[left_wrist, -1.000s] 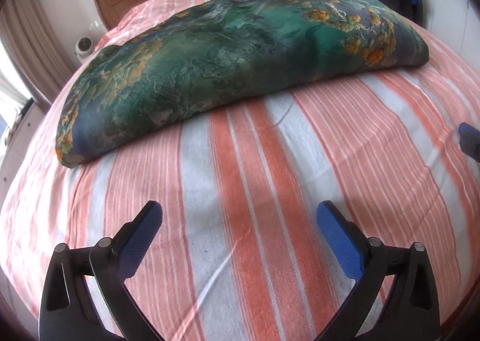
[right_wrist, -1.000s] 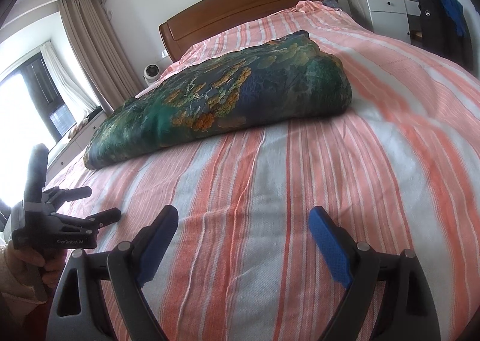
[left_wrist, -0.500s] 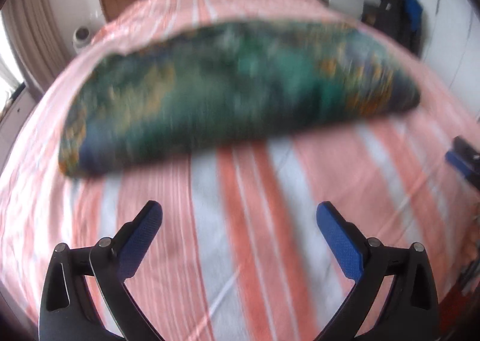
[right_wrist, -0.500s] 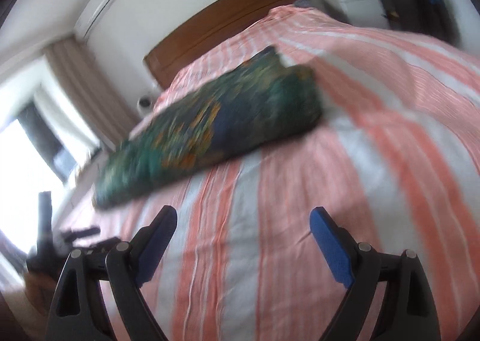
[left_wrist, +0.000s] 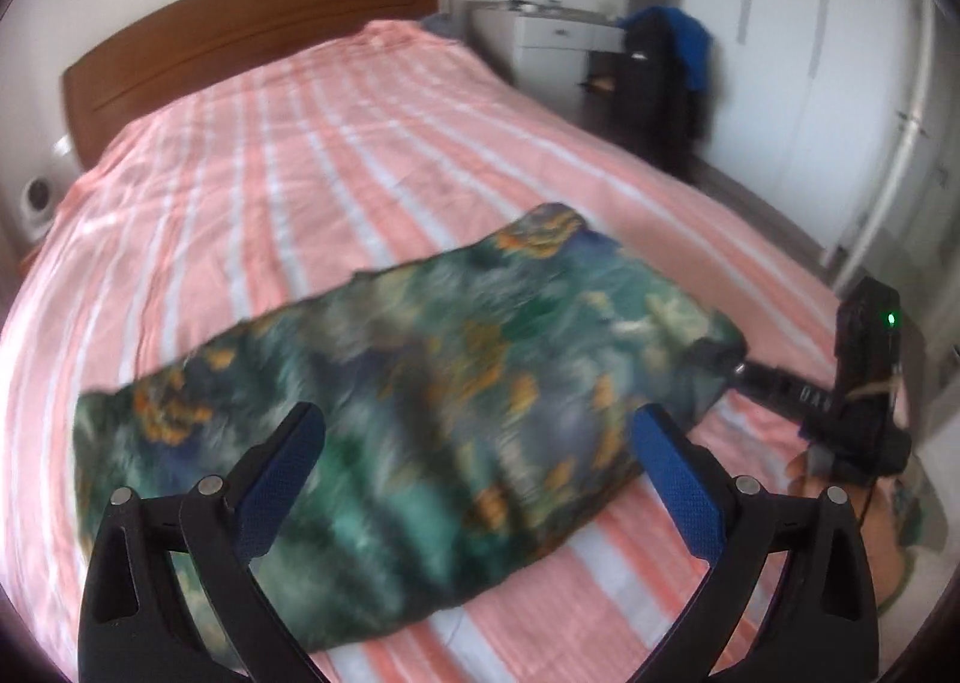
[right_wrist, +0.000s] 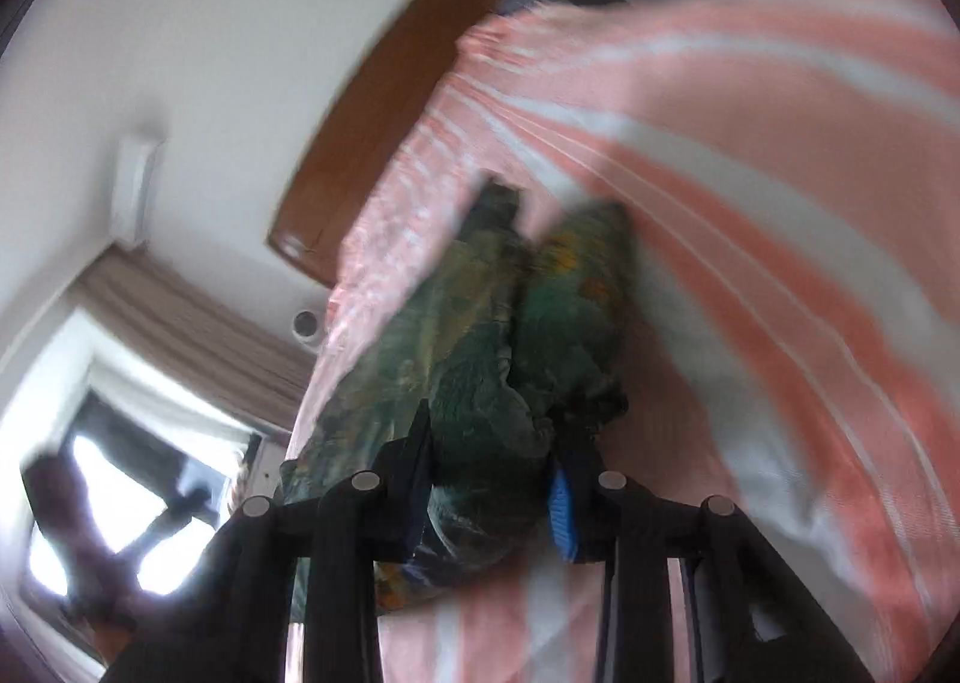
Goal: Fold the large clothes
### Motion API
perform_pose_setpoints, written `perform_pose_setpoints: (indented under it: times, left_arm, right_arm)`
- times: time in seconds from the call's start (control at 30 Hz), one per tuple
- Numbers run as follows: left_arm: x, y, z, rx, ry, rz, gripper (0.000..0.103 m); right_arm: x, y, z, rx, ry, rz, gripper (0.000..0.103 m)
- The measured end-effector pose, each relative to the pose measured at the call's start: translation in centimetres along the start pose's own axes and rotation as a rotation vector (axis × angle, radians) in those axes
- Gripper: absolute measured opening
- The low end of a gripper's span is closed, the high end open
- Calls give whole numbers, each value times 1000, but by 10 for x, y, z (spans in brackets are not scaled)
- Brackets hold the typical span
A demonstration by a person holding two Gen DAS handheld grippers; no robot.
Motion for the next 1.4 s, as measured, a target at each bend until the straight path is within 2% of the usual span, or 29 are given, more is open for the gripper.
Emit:
perform_pose_setpoints:
  times: [0.03, 0.1, 0.17, 0.2, 0.23, 0.3, 0.4, 0.47, 0.5, 0.53, 0.6, 0.63, 0.7, 0.73, 0.77, 0.8, 0.93, 1.07, 1.2, 1.3, 1.4]
  left_arm:
    - [-7, -3, 10, 16, -7, -33, 102]
    - [-22, -10, 25, 46, -8, -73, 102]
    - [-36, -23, 40, 116, -30, -125, 102]
    - [-41, -27, 45, 137, -47, -126, 102]
    - [-44, -30, 47, 155, -69, -115, 102]
    - [-47, -34, 46, 175, -117, -42, 102]
    - [-46, -35, 37, 220, -130, 55, 100]
    - [-44, -34, 29, 228, -171, 130, 53]
    - [-40, -34, 25, 230, -195, 165, 32]
    - [-36, -34, 23, 226, -181, 157, 25]
    - [-19, -26, 25, 214, -125, 152, 22]
    - [-8, -21, 28, 206, -99, 148, 21]
    - [24, -4, 33, 182, -24, 122, 21]
    - [47, 6, 35, 166, 22, 114, 21]
    - [72, 17, 35, 150, 76, 108, 22]
    - [92, 21, 36, 141, 121, 102, 22]
    - [178, 47, 6, 119, 312, 101, 22]
    - [247, 58, -58, 109, 514, 116, 23]
    - [290, 55, -129, 127, 651, 160, 24]
    - [309, 46, -173, 115, 763, 158, 27]
    - [312, 31, -198, 100, 794, 151, 31]
  right_arm:
    - [15, 5, 0, -15, 60, 6, 30]
    - [68, 19, -8, -46, 261, 36, 29]
    - [114, 28, -23, -66, 446, 63, 28]
    - [131, 32, -32, -71, 519, 79, 28]
    - [148, 34, -42, -73, 592, 91, 28]
    - [182, 38, -69, -72, 747, 119, 27]
    - [215, 39, -111, -67, 932, 138, 27]
    - [225, 39, -129, -66, 993, 141, 26]
    - [227, 38, -134, -64, 1004, 140, 26]
    - [227, 37, -137, -58, 1002, 134, 26]
    - [224, 36, -135, -43, 968, 126, 31]
    - [224, 39, -134, -40, 954, 130, 38]
    - [221, 54, -122, -11, 868, 195, 60]
    - [219, 61, -118, -6, 839, 216, 76]
    - [214, 78, -114, -14, 799, 244, 86]
    - [208, 89, -111, -25, 782, 248, 88]
    - [174, 110, -117, -1, 711, 210, 89]
    - [142, 96, -133, 78, 668, 157, 89]
    - [131, 95, -155, 155, 677, 136, 89]
    - [128, 90, -172, 207, 674, 126, 89]
    - [129, 86, -186, 251, 666, 111, 89]
Point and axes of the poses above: each gripper's, at about its wrist camera, not at the fingertips, and y roughly against the way its jaws point, x to its left, z to its top, the point moved 3 cm from there along -y, roughly the way its jaws point, and after that the axes turned 11 degrees about -x, right-handed, at the moved point
